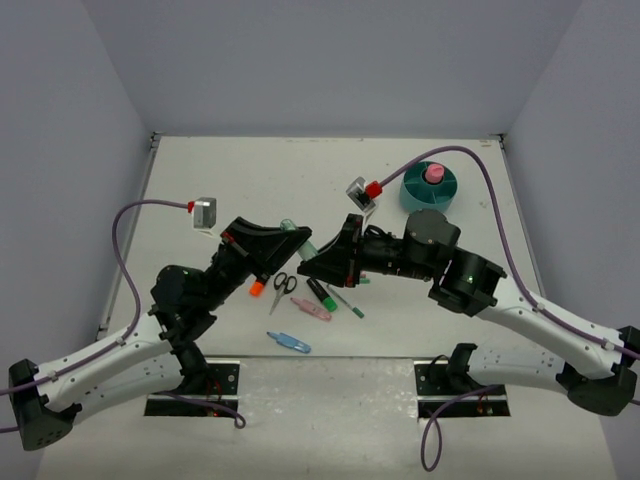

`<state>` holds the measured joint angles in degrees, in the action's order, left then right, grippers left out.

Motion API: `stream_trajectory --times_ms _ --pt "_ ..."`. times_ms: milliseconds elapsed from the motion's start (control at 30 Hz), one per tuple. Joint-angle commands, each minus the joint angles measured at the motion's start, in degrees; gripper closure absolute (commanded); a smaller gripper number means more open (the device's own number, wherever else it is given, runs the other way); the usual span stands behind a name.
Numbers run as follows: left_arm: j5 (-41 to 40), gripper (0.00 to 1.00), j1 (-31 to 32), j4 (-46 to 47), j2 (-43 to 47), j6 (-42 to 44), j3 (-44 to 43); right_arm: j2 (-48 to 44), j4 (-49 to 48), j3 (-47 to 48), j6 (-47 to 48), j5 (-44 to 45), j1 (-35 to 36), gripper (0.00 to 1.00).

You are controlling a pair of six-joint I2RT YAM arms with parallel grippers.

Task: Sort the stationery into containers
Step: Close the pen cap on the pen.

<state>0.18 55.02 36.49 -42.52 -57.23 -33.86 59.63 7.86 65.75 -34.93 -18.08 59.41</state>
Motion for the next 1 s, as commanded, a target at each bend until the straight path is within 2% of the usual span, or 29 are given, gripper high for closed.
stream_trajectory --times_ms 0,33,100,133,233,267,367,500,600,867,967 --pt "8.5 0.91 1.1 -13.9 -1.2 5.4 1.5 -0.1 -9.8 5.2 3.9 2.9 -0.4 1.00" --pt "6.8 0.84 1.1 -18.9 0.0 7.3 0.0 -0.9 -9.8 2.5 4.0 2.6 -0.4 1.00" --pt "0.8 0.51 1.2 -27.3 1.3 11.1 -4.4 -2.2 -10.7 -2.0 4.2 1.4 -0.5 1.00" --pt "-1.2 0.41 1.1 -31.4 1.6 13.3 -7.4 -3.1 -11.4 -4.6 4.1 0.3 -0.5 1.00" --pt "-5.0 0.16 1.1 -38.6 1.6 18.0 -13.9 -4.8 -12.9 -9.8 4.3 -3.1 -0.5 1.00" --pt "-4.9 0.11 1.1 -38.8 1.7 19.0 -14.7 -5.7 -13.0 -10.6 4.4 -3.7 -0.4 1.00" --pt "-3.9 0.11 1.1 -37.4 2.2 21.7 -15.6 -7.2 -12.8 -12.6 4.8 -5.1 -0.4 1.00" --pt "1.7 0.10 1.1 -31.9 4.1 24.1 -15.1 -9.0 -11.4 -13.6 5.1 -5.6 -0.4 1.00" --pt "5.1 0.13 1.1 -28.9 4.3 25.4 -14.1 -9.8 -13.0 -15.4 5.4 -9.2 -0.4 1.00" --pt "19.2 0.42 1.1 -16.4 4.6 24.0 -9.3 -11.4 -14.6 -16.9 5.6 -12.8 -0.4 1.00" --pt "21.1 0.61 1.1 -14.8 4.1 23.4 -9.1 -11.2 -14.1 -16.4 5.9 -14.1 -0.5 1.00"
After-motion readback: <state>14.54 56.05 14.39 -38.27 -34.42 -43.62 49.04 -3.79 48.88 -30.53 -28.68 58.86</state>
